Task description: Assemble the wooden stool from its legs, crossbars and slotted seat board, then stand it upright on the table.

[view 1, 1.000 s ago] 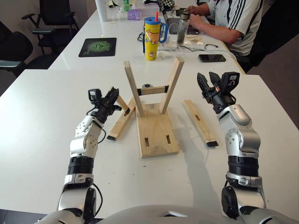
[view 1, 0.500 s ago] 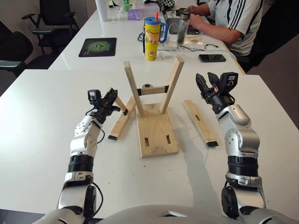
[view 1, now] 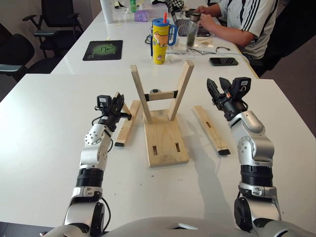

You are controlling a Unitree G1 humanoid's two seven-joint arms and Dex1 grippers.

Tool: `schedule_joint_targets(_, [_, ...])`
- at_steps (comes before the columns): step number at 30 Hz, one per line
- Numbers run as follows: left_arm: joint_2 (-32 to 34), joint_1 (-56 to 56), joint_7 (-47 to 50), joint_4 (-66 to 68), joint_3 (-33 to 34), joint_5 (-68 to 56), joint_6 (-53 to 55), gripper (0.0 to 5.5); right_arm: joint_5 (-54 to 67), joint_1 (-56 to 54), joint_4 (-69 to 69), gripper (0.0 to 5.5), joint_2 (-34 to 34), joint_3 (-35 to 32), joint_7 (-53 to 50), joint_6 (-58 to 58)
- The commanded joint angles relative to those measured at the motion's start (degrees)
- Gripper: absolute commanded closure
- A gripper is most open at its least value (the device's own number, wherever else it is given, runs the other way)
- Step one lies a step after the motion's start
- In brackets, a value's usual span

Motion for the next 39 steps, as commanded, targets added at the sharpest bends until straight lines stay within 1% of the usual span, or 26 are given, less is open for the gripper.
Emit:
schedule_joint_targets(1, [-0.7, 4.5, 5.6, 3.3, -0.8, 4.6, 5.6, 5.07, -0.5, 0.5, 0.0, 3.05, -0.3, -0.1, -0.2, 0.0])
schedule_joint_targets(5, [-1.8, 4.7, 9.1, 3.1, -1.5, 6.7, 5.3, 5.07, -0.6, 0.4, 0.0, 3.05, -0.3, -0.2, -0.4, 0.0])
schedule_joint_targets(9, [-2.9, 6.1, 10.3, 3.1, -3.1, 8.4, 4.8, 5.07, -0.6, 0.4, -0.2, 3.05, -0.3, -0.2, -0.6, 0.0])
schedule_joint_targets(13, [-3.4, 7.4, 9.5, 2.7, -5.4, 10.1, 4.7, 5.07, -0.6, 0.6, -0.2, 3.05, -0.2, -0.2, -0.8, -0.1])
schedule_joint_targets(17, [-1.9, 8.5, 7.9, 2.2, -8.3, 13.3, 5.2, 5.07, -0.6, 0.8, -0.3, 3.05, -0.4, -0.2, -0.7, -0.1])
schedule_joint_targets(20, [-1.6, 8.6, 6.9, 3.2, -8.9, 13.7, 6.9, 5.07, -0.6, 0.8, -0.2, 3.05, -0.4, -0.3, -0.7, -0.2])
schedule_joint_targets(25, [-1.6, 8.1, 5.8, 1.9, -7.1, 11.7, 5.8, 5.07, -0.6, 0.6, -0.1, 3.05, -0.5, -0.4, -0.7, -0.3])
schedule_joint_targets(27, [-1.5, 7.3, 5.1, -0.4, -6.1, 10.5, 5.5, 4.69, -0.6, 0.6, 0.0, 3.05, -0.5, -0.4, -0.6, -0.4])
schedule_joint_targets(30, [-1.3, 5.8, 4.2, -4.6, -5.1, 8.9, 6.2, 4.28, -0.6, 0.5, 0.2, 3.05, -0.5, -0.5, -0.7, -0.6])
schedule_joint_targets(35, [-0.5, 3.6, 3.5, -15.0, -2.5, 6.0, 8.0, 4.25, -0.6, 0.6, 0.0, 3.05, -0.4, -0.5, -1.0, -0.8])
schedule_joint_targets(39, [0.7, 0.8, 4.0, -22.9, 0.2, 3.3, 12.0, 4.25, -0.5, 0.6, 0.2, 3.05, -0.6, -0.5, -0.8, -0.8])
